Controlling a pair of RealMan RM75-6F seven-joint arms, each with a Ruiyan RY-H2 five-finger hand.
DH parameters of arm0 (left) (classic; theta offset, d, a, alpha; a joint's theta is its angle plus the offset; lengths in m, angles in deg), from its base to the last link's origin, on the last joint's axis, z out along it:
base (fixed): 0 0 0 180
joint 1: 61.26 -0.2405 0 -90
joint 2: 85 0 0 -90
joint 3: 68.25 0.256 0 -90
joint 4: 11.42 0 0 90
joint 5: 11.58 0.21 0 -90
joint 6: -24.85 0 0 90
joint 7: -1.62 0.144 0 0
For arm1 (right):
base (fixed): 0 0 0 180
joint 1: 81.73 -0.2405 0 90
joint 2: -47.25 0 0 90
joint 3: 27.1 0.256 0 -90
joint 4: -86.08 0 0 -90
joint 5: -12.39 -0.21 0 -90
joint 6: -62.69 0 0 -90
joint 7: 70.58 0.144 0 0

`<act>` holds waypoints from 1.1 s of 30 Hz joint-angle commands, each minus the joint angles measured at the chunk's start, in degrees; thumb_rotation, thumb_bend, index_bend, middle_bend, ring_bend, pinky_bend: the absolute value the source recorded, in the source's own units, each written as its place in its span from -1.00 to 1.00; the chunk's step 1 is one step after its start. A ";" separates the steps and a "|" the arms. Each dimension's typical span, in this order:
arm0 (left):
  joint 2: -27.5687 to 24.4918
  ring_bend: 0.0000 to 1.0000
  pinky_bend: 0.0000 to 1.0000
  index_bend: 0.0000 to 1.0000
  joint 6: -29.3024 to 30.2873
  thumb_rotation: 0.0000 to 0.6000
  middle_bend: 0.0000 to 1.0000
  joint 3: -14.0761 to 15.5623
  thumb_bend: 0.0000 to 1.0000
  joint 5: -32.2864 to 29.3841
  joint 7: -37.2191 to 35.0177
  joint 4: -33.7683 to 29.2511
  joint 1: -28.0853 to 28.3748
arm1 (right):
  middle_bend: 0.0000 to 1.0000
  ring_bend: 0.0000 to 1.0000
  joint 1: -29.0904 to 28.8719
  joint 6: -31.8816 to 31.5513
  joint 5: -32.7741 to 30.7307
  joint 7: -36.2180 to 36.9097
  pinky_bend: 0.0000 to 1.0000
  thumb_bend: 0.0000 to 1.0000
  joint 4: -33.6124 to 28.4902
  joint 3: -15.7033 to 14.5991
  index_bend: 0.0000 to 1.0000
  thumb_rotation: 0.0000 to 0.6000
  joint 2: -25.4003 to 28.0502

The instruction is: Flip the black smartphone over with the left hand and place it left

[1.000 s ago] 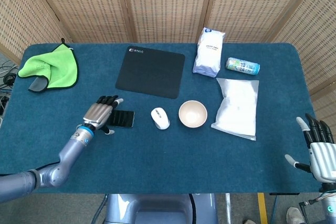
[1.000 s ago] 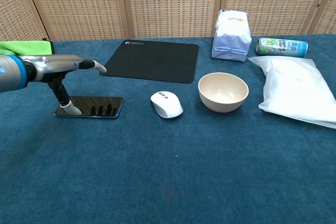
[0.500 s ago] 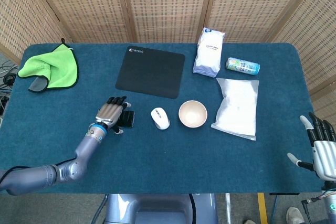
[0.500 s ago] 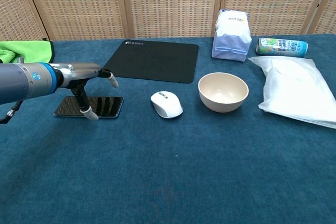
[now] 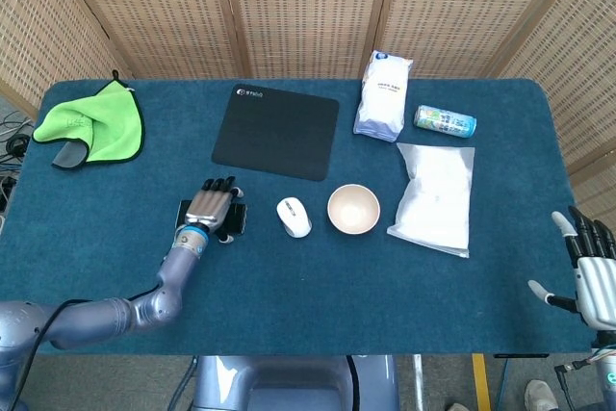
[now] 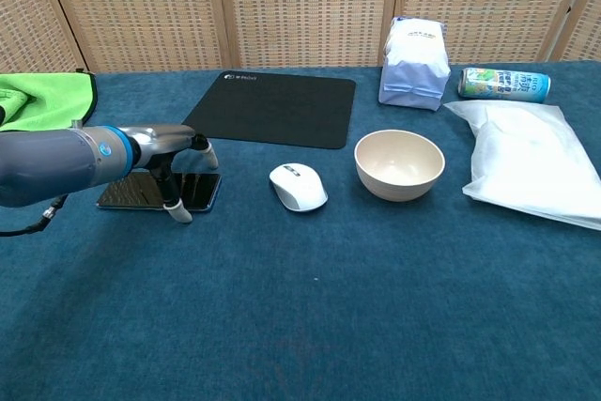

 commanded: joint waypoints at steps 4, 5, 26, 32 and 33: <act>1.32 -1.00 -1.00 -0.32 0.68 1.00 -1.00 -0.80 -0.88 -1.31 -0.24 0.98 0.62 | -1.00 -1.00 -0.11 0.42 -0.40 0.20 -1.00 -1.00 0.29 0.06 -1.00 1.00 -0.05; 1.40 -1.00 -1.00 -0.27 0.79 1.00 -1.00 -0.79 -0.87 -1.44 -0.10 1.09 0.70 | -1.00 -1.00 -0.13 0.46 -0.41 0.21 -1.00 -1.00 0.31 0.05 -1.00 1.00 -0.05; 0.84 -1.00 -1.00 0.28 5.34 1.00 -1.00 -2.86 -0.80 3.15 -3.01 -2.42 -0.90 | -1.00 -1.00 -0.19 0.82 -0.55 0.70 -1.00 -1.00 0.26 -0.05 -1.00 1.00 0.05; -3.77 -1.00 -1.00 0.28 5.12 1.00 -1.00 -4.81 -0.80 6.68 -8.41 -7.80 -3.20 | -1.00 -1.00 -0.19 0.81 -0.51 0.61 -1.00 -1.00 0.19 -0.10 -1.00 1.00 0.00; -4.54 -1.00 -1.00 0.28 5.11 1.00 -1.00 -5.01 -0.80 7.20 -9.25 -8.56 -3.62 | -1.00 -1.00 -0.20 0.84 -0.50 0.53 -1.00 -1.00 0.17 -0.13 -1.00 1.00 -0.03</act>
